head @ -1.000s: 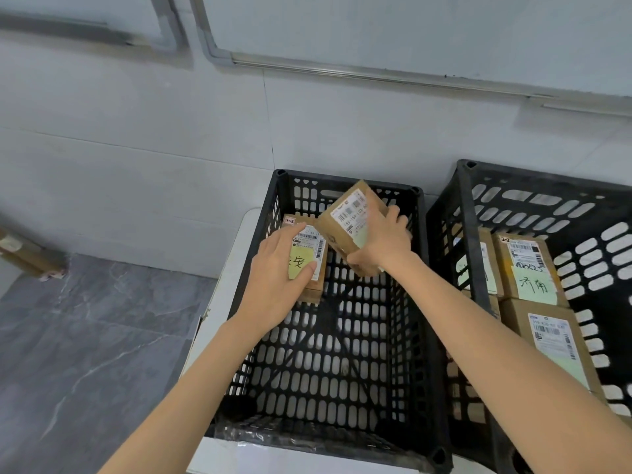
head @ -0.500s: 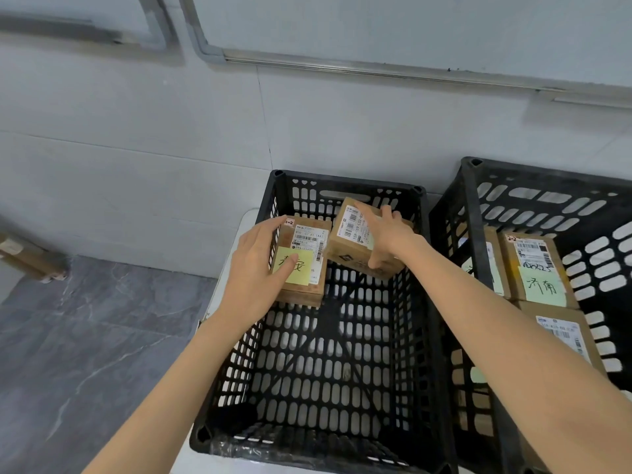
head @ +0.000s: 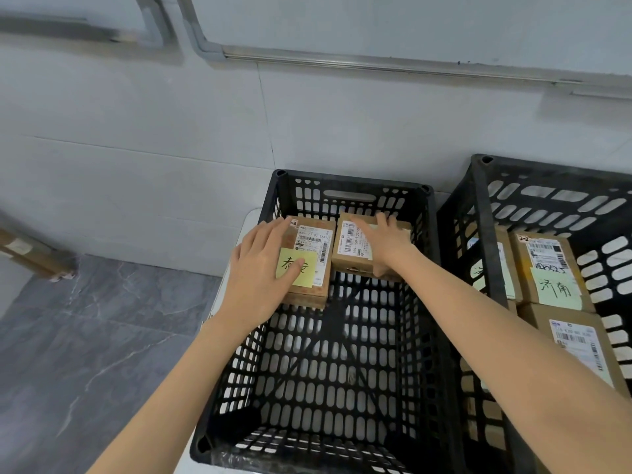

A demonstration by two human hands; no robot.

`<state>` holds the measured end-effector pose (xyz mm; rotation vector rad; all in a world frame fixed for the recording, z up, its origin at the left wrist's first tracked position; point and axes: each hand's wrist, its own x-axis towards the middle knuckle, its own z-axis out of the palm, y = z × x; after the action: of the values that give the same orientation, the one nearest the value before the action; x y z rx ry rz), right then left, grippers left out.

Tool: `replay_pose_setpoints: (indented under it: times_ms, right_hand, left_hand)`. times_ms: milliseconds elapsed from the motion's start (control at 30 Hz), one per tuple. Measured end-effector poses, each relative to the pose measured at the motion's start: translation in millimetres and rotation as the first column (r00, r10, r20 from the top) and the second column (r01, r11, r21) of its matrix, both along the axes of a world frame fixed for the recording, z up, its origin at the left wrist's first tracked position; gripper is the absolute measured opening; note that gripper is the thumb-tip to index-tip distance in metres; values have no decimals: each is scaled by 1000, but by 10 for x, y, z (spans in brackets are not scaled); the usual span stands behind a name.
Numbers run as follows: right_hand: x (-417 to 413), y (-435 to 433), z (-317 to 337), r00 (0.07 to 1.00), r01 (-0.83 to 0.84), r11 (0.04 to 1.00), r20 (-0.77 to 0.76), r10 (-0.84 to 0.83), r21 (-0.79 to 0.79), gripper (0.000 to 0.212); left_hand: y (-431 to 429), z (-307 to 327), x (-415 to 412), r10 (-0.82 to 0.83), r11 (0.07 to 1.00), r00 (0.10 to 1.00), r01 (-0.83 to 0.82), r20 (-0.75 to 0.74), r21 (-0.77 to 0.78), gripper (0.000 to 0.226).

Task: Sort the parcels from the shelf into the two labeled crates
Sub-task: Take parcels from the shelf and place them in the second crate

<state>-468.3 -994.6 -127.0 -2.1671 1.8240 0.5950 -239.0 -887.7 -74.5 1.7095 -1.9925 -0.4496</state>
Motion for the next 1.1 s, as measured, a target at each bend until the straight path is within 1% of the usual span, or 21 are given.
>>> replay_pose_setpoints:
  times_ms: [133, 267, 367, 500, 567, 667, 733, 800, 867, 967, 1033, 1100]
  right_hand:
    - [-67, -27, -161, 999, 12, 1000, 36, -13, 25, 134]
    - [-115, -103, -268, 999, -17, 997, 46, 13, 79, 136]
    - [-92, -112, -384, 999, -48, 997, 23, 46, 68, 136]
    - [-122, -145, -459, 996, -56, 996, 70, 52, 66, 137]
    - [-137, -142, -454, 996, -66, 996, 70, 62, 57, 134]
    - [-99, -92, -431, 997, -71, 997, 22, 71, 28, 127]
    - [-53, -56, -384, 992, -102, 994, -68, 103, 26, 118]
    - [-6, -22, -286, 965, -162, 986, -200, 168, 46, 113]
    - [43, 35, -145, 954, -181, 982, -235, 187, 48, 107]
    - [109, 179, 121, 969, -216, 973, -139, 203, -81, 98]
    - [149, 322, 341, 978, -208, 962, -29, 206, -176, 99]
    - [188, 494, 583, 976, -176, 955, 87, 202, -240, 100]
  left_hand:
    - [-15, -75, 6, -14, 1000, 987, 12, 160, 14, 65]
    - [-44, -124, 3, -20, 1000, 971, 17, 237, 11, 67]
    - [-54, -141, 2, -21, 1000, 966, 22, 258, 2, 67]
    - [-47, -156, 9, -24, 1000, 963, 24, 267, 2, 67]
    - [-25, -157, 8, -24, 1000, 964, 23, 264, 7, 67]
    - [29, -140, 2, -19, 1000, 967, 21, 253, -6, 65]
    - [74, -119, 4, -15, 1000, 967, 20, 255, -18, 64]
    - [122, -87, 9, -3, 1000, 961, 9, 275, -21, 63]
    - [189, -41, 17, 10, 1000, 957, -3, 290, -25, 64]
    - [325, 46, 56, 39, 999, 944, -30, 326, -35, 67]
    - [441, 128, 100, 72, 997, 935, -57, 346, -52, 70]
    - [590, 239, 143, 115, 993, 929, -96, 352, -69, 77]
